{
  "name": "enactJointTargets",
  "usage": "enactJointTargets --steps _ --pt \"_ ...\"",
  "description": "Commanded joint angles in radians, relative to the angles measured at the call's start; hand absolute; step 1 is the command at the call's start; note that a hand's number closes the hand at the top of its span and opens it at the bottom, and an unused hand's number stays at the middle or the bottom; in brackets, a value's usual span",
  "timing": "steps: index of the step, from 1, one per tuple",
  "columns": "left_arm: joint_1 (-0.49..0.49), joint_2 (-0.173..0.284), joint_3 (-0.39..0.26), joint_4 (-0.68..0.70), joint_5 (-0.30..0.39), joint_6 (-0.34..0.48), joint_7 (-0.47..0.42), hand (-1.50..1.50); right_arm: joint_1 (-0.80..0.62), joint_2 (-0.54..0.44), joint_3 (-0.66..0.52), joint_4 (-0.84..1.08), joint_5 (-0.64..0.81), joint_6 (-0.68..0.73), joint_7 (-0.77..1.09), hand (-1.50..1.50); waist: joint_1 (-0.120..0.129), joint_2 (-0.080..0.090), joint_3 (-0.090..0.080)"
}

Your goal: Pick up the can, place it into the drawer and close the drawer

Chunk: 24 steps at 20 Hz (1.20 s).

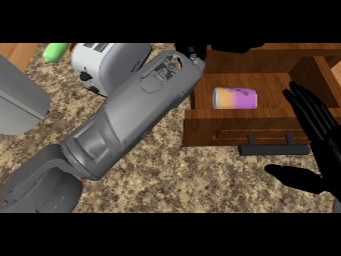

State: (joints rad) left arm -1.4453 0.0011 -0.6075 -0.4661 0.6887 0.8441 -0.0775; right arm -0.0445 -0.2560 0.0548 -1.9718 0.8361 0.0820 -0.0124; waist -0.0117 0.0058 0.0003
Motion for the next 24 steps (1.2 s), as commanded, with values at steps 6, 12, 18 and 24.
enactJointTargets --steps 6,12,18,24 --pt "0.066 0.081 0.006 -0.111 -0.058 -0.006 0.059 -1.50 -0.121 0.061 0.015 0.344 0.181 -0.199 -0.032 -1.50 0.035 -0.008 0.000" --pt "0.062 0.193 -0.021 -0.254 -0.096 -0.015 0.216 -1.50 -0.227 0.112 -0.011 0.598 0.236 -0.332 -0.050 -1.50 0.053 -0.011 0.000" --pt "0.154 0.300 -0.030 -0.406 -0.111 -0.033 0.288 -1.50 -0.266 0.106 -0.046 0.791 0.269 -0.455 -0.121 -1.50 0.069 -0.011 0.001" --pt "0.207 0.347 -0.024 -0.463 -0.131 -0.049 0.305 -1.50 -0.438 0.092 -0.099 0.983 0.324 -0.510 -0.102 -1.50 0.063 -0.002 0.001"
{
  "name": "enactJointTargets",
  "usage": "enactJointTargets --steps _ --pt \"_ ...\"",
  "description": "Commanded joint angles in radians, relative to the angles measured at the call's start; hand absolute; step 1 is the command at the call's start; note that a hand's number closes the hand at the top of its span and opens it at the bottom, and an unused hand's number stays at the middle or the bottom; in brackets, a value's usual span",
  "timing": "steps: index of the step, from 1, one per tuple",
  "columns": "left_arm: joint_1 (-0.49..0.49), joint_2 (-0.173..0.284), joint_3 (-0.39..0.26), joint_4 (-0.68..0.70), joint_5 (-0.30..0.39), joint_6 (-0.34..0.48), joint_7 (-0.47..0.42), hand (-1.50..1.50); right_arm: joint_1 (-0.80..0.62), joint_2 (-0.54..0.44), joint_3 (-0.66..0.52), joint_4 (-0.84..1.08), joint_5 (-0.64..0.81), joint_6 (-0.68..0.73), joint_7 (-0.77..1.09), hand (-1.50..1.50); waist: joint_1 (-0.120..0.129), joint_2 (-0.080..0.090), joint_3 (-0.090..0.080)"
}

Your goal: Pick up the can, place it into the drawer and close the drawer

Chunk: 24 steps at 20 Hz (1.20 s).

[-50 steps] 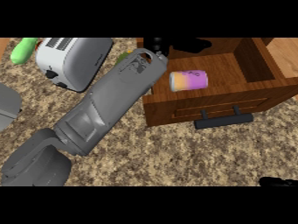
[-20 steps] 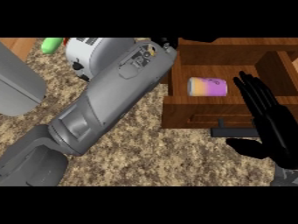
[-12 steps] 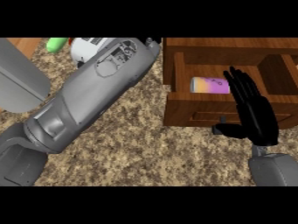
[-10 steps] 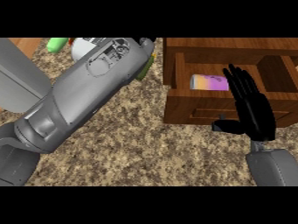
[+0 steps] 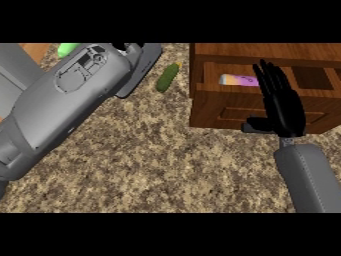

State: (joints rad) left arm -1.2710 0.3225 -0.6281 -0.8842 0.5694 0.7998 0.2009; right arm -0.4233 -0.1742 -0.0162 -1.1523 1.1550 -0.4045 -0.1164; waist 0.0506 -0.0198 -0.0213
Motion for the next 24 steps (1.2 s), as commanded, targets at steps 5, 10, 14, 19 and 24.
enactJointTargets --steps 5,10,14,19,24 --pt "0.096 0.072 -0.003 -0.139 -0.020 -0.005 0.050 -1.50 -0.164 0.057 -0.054 0.335 0.065 -0.175 0.024 -1.50 0.017 0.030 0.023" --pt "0.157 0.101 -0.003 -0.216 -0.047 0.017 0.080 -1.50 -0.284 0.022 -0.117 0.488 0.040 -0.256 -0.028 -1.50 0.009 0.031 0.023" --pt "0.192 0.148 0.012 -0.278 -0.044 -0.007 0.103 -1.50 -0.411 0.026 -0.154 0.608 0.059 -0.301 0.015 -1.50 0.027 0.035 0.023" --pt "0.308 0.174 -0.005 -0.376 -0.068 -0.010 0.077 -1.50 -0.527 -0.007 -0.189 0.739 0.060 -0.334 0.006 -1.50 0.036 0.038 0.023" --pt "0.330 0.182 0.004 -0.400 -0.085 -0.016 0.075 -1.50 -0.632 -0.020 -0.208 0.825 0.072 -0.335 0.032 -1.50 0.041 0.048 0.023"
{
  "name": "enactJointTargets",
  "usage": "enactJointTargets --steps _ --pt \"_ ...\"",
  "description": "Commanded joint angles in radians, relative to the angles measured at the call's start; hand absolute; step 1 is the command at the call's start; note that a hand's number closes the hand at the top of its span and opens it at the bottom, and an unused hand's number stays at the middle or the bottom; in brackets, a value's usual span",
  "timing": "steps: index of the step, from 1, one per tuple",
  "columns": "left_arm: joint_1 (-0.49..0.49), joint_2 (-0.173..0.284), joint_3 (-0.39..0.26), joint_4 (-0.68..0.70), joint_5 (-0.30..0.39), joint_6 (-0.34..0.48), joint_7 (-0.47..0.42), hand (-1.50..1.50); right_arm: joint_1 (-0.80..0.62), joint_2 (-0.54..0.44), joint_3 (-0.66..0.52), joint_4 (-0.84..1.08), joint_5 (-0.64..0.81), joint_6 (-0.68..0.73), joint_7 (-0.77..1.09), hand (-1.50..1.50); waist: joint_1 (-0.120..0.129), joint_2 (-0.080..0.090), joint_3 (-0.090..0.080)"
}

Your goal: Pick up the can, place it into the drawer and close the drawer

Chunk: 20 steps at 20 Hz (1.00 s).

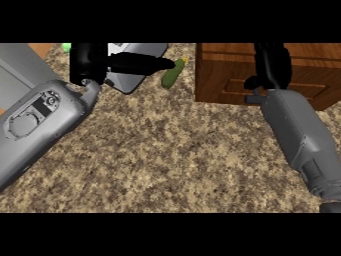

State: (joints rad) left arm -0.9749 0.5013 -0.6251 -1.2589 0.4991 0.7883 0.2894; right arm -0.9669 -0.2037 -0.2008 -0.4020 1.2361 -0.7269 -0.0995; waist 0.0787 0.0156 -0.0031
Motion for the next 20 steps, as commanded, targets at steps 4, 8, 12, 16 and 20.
enactJointTargets --steps 4,8,12,16,20 --pt "0.080 0.008 0.020 -0.048 -0.016 -0.010 -0.036 -1.50 -0.107 0.015 -0.043 0.119 -0.017 -0.046 0.006 -1.50 0.014 0.018 0.006" --pt "0.138 0.017 0.011 -0.081 -0.031 -0.020 -0.053 -1.50 -0.157 0.012 -0.051 0.151 -0.009 -0.031 0.034 -1.50 0.016 0.014 0.005" --pt "0.151 0.037 0.032 -0.106 -0.030 -0.037 -0.054 -1.50 -0.160 -0.007 -0.089 0.159 -0.062 -0.003 -0.083 -1.50 0.014 0.017 0.006" --pt "0.178 0.046 0.043 -0.123 -0.032 -0.041 -0.069 -1.50 -0.169 0.046 -0.165 0.122 -0.161 -0.007 -0.171 -1.50 0.014 0.013 0.008" --pt "0.167 0.050 0.034 -0.125 -0.044 -0.040 -0.047 -1.50 -0.196 0.061 -0.251 0.108 -0.265 0.054 -0.250 -1.50 0.013 0.010 0.009"
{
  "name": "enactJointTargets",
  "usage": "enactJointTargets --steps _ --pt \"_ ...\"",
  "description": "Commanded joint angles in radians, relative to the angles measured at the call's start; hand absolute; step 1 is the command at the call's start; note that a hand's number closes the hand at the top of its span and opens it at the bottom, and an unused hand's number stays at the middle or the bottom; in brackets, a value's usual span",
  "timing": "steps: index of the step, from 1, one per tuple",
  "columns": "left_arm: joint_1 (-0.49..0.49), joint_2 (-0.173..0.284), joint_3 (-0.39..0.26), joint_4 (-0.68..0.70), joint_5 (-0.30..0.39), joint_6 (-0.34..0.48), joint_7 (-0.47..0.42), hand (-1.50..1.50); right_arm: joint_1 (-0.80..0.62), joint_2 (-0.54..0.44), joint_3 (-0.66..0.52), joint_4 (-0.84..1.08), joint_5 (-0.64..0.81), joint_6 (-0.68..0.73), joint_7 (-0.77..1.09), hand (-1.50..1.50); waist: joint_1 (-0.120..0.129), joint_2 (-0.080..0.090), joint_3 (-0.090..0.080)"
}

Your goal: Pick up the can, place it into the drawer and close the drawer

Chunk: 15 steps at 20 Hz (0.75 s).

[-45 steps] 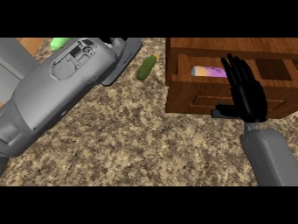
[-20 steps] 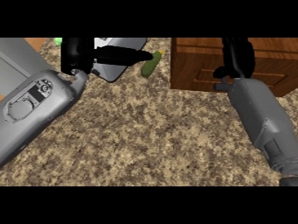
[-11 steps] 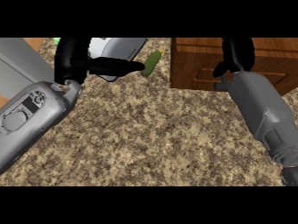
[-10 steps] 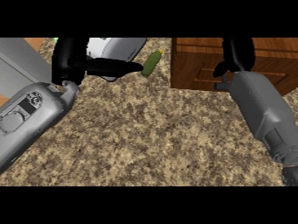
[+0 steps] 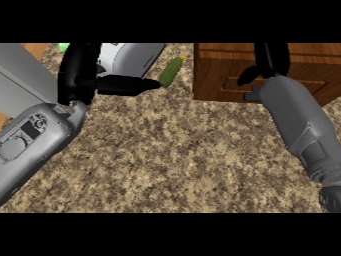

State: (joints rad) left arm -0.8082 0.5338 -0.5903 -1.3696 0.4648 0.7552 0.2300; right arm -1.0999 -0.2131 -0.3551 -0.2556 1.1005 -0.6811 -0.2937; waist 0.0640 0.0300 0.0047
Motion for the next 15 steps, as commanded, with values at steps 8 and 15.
enactJointTargets --steps 8,15 --pt "0.115 0.036 0.020 -0.074 -0.011 0.001 -0.027 -1.50 -0.098 0.105 -0.260 -0.069 -0.330 0.137 -0.170 -1.50 0.007 -0.021 -0.002" --pt "0.123 0.036 0.061 -0.086 -0.014 -0.021 -0.008 -1.50 -0.147 0.107 -0.318 -0.046 -0.411 0.211 -0.166 -1.50 -0.013 -0.018 -0.004"
